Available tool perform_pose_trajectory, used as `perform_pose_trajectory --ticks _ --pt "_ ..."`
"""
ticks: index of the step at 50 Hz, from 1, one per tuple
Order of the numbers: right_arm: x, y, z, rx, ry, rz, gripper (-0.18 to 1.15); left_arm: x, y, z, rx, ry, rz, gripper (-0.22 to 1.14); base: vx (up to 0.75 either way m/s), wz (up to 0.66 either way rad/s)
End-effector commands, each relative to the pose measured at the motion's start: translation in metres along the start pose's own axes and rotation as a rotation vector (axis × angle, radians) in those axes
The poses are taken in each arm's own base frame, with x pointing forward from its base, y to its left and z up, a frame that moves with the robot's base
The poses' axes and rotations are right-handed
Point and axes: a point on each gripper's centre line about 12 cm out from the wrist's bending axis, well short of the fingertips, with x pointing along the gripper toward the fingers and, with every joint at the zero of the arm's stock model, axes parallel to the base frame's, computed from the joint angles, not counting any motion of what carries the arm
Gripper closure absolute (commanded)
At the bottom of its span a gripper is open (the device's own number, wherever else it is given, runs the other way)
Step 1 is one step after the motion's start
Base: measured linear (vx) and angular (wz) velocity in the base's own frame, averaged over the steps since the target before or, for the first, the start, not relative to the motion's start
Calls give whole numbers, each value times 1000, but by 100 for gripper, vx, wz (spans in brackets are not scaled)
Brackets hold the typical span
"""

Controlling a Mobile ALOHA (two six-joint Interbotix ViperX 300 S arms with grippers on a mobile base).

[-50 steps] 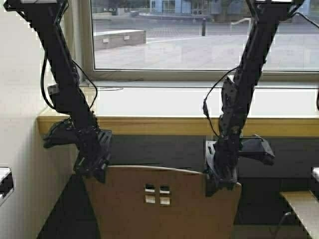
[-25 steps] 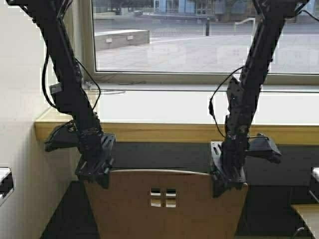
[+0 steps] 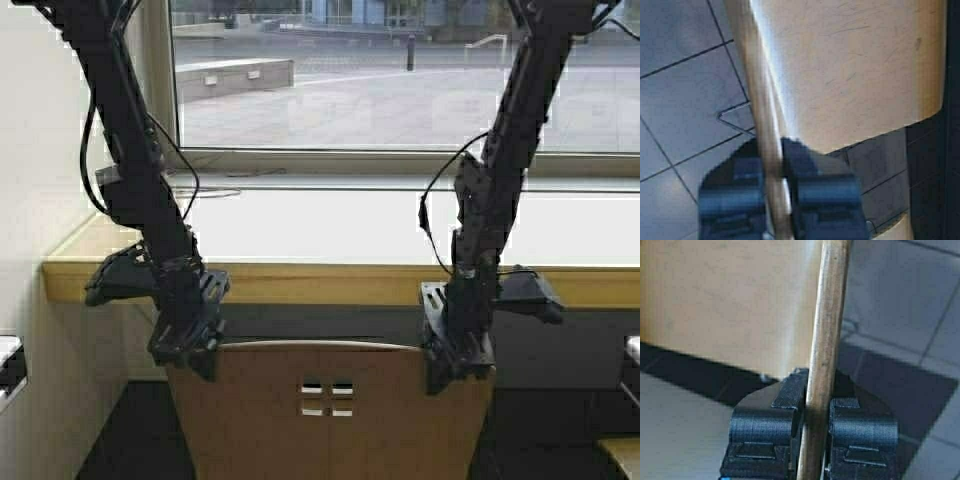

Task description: Push the chairs under the table

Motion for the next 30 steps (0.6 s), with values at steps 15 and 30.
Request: perform_pose_trajectory --ticks 15,30 --pt "-7 19 -4 -83 2 49 92 -11 -15 -1 17 -7 -46 88 27 5" --pt "-3 18 -2 -83 -13 46 92 -3 -14 0 3 -15 -47 88 26 -1"
